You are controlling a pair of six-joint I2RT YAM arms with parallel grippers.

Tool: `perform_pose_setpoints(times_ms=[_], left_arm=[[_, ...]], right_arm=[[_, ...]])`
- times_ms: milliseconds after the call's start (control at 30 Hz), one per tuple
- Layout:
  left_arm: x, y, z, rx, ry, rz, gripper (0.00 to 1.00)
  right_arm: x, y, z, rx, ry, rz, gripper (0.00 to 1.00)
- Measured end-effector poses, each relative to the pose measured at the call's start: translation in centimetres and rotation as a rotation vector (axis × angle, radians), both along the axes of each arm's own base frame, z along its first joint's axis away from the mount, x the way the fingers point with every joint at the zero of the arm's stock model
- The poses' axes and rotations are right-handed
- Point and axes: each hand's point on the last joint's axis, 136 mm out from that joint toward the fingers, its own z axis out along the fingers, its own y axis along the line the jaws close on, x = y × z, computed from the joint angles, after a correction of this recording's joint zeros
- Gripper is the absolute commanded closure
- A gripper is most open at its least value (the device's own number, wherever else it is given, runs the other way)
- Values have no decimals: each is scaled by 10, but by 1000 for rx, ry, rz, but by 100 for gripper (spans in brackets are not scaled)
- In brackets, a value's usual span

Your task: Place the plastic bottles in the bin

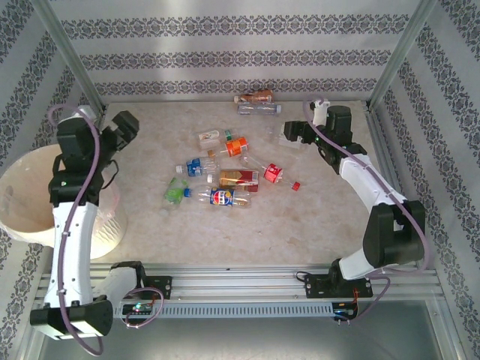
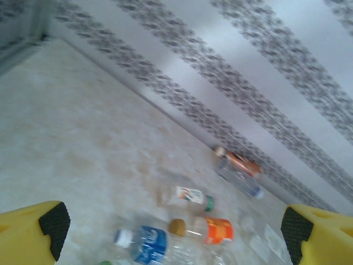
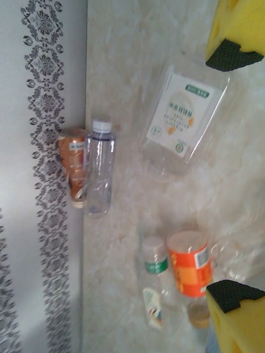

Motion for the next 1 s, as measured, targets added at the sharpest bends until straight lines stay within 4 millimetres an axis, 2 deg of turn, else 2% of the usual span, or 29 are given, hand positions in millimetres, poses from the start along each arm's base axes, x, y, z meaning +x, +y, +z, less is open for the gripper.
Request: perform_pose_setpoints(times_ms=[133,367,567,667,767,867,1000], left_arm=[[18,-48,3,-9,-33,-157,0],[49,-117,-21,-34,-2,-379,0],[64,-155,-36,-51,20,-488,0],[68,-167,-41,-52,26,-514,0],[70,-169,-45,-50,35,-510,0],[72,-166,-46,-46,37,-485,0],[70,-155,-48,-36,48,-422,0]], right_arm=[[8,-3,-18,-96,30,67,2],[24,5,-46,-280,61,283,2],[52,-1,-72,-410,108,419,3],[64,-4,-86,-478,122,485,3],[75,-8,-99,-535,146,542,3],[87,-9,-109,-578,163,596,2],[93,-10,-123,-614,200,673,3]])
